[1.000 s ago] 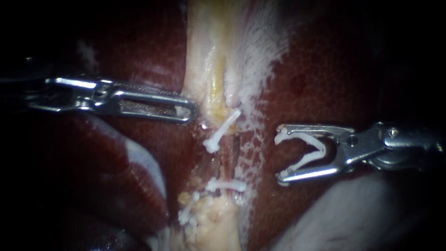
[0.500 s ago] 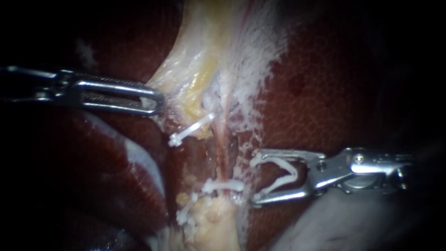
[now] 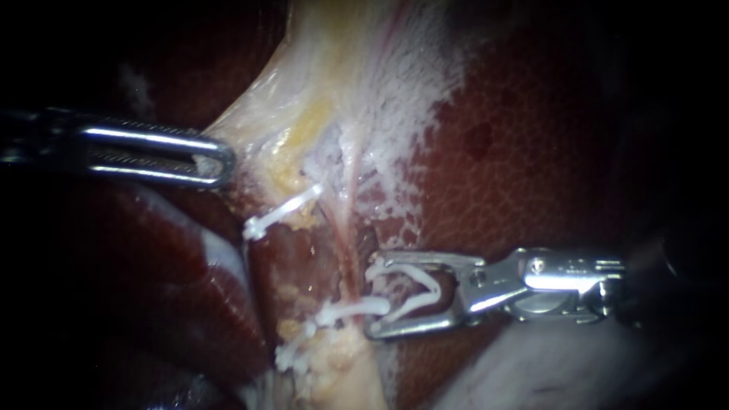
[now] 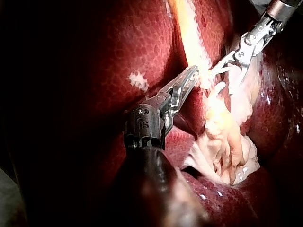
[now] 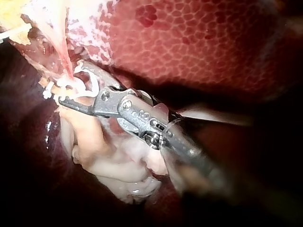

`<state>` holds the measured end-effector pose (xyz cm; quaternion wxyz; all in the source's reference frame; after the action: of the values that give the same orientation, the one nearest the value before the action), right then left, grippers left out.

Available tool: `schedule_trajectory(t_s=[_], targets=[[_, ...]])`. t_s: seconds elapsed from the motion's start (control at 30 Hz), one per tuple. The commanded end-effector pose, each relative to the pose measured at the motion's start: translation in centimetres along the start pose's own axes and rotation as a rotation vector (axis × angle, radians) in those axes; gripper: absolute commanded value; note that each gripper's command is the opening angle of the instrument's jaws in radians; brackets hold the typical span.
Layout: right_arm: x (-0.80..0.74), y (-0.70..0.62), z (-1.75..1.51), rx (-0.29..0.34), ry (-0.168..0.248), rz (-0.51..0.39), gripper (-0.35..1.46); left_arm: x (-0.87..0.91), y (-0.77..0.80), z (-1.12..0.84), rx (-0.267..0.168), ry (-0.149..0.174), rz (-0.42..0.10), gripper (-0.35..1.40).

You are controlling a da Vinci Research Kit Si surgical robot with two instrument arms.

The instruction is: Clipping second clip right tube

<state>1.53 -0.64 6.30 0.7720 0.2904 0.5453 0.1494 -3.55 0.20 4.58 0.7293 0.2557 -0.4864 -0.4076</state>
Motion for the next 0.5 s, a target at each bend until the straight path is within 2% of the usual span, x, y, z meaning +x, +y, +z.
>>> schedule_trajectory(t_s=[0.03,0.5], targets=[[0.0,0.0,0.03,0.004,-0.001,-0.001,0.6,0.0,0.0,0.0,-0.002,0.0,0.0,-0.16],[0.04,0.02,0.26,0.032,-0.008,0.009,0.59,0.0,0.03,-0.01,-0.004,-0.001,0.0,-0.16]])
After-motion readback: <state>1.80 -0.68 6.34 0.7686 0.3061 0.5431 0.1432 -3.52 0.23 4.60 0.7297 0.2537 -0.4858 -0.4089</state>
